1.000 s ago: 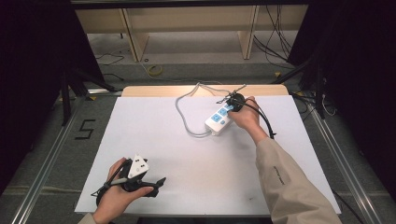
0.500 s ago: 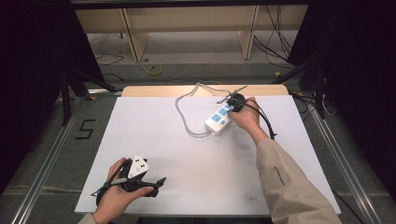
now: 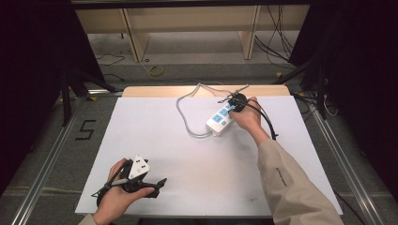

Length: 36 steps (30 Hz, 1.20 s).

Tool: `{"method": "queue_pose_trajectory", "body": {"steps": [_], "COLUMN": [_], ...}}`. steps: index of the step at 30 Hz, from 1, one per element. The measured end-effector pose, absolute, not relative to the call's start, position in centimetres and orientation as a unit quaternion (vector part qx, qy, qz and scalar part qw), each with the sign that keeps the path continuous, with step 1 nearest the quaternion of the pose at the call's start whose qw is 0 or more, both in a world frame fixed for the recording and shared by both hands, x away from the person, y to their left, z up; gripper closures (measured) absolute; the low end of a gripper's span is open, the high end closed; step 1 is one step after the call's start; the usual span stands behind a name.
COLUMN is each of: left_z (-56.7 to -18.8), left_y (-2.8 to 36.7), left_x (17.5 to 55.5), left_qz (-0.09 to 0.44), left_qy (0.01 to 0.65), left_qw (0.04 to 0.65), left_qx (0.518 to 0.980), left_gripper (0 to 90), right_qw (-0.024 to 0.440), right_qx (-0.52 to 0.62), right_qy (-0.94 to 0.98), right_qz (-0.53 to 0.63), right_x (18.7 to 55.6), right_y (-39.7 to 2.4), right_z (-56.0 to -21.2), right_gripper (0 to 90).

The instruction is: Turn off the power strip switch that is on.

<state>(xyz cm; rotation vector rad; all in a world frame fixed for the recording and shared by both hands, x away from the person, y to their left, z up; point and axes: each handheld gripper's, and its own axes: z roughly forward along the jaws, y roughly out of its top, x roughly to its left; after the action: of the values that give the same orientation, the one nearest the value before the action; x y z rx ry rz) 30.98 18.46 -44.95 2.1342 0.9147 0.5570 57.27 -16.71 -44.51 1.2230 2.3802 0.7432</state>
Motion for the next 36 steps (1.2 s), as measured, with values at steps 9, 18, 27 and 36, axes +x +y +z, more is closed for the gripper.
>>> {"method": "queue_pose_trajectory", "body": {"steps": [9, 18, 27, 36], "left_z": [-45.0, -45.0, -44.9, -45.0], "left_y": [18.4, 18.4, 18.4, 18.4], "left_x": [31.0, 31.0, 31.0, 31.0], "left_qz": [0.217, 0.218, 0.218, 0.218], "left_qy": [0.356, 0.356, 0.357, 0.358], "left_qw": [0.367, 0.367, 0.366, 0.366], "left_qx": [0.831, 0.831, 0.831, 0.831], "left_gripper": [9.7, 9.8, 9.8, 9.8], "right_qw": [0.191, 0.199, 0.201, 0.200], "right_qx": [0.434, 0.426, 0.429, 0.424], "right_qy": [0.838, 0.836, 0.832, 0.833], "right_qz": [0.272, 0.284, 0.288, 0.293], "right_x": [57.1, 56.9, 56.4, 55.9], "right_y": [-17.2, -17.5, -18.1, -18.4], "right_z": [-44.2, -43.7, -43.3, -42.8], "right_gripper": [90.0, 88.2, 83.4, 76.3]}}
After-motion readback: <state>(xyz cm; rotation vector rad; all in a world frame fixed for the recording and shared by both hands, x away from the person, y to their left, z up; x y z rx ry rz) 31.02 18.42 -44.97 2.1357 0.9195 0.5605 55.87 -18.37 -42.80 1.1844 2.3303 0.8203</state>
